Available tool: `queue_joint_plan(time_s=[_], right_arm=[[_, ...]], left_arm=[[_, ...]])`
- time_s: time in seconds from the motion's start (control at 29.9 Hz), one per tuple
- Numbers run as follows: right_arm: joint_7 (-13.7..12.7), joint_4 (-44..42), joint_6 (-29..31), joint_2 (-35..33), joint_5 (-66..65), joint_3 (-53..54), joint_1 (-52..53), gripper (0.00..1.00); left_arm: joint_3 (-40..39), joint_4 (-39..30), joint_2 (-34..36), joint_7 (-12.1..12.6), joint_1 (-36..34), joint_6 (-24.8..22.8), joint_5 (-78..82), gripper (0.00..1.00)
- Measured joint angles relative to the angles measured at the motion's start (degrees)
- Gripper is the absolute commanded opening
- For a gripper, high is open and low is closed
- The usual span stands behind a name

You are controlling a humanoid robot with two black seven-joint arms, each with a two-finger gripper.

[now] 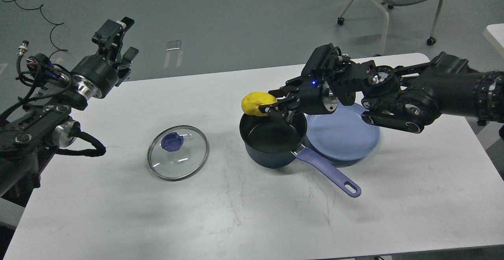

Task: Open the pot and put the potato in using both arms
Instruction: 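Carry the potato over the saucepan and lower it inside, then release the potato and raise the right gripper away from the pan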

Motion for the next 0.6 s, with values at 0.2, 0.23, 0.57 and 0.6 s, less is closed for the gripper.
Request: queue_joint_plan(time_s=[0.2,0.23,0.57,0.6], right_arm=[[-0.05,-2.00,0.31,2.62,0.06,-2.49,-0.81,0.62],[-0.04,-2.02,0.32,2.64,0.06,-2.80,-1.07,0.62],[-0.19,-1.98,0.25,1.90,2.79,-2.64,-2.31,1.00],[-0.26,-1.98,0.12,1.90,3.26,-2.41,-2.34,1.00]], left_arm=[[0.00,0.01,0.09,0.00,0.10,0.04,-0.05,0.98],[0.00,0.01,0.09,0.00,0.11,0.04,-0.05,0.98],[0.00,-0.02,0.02,0.00,0.20,0.05,-0.05,0.98],[0.00,-0.04,0.01,0.00,0.20,0.05,-0.05,0.98]])
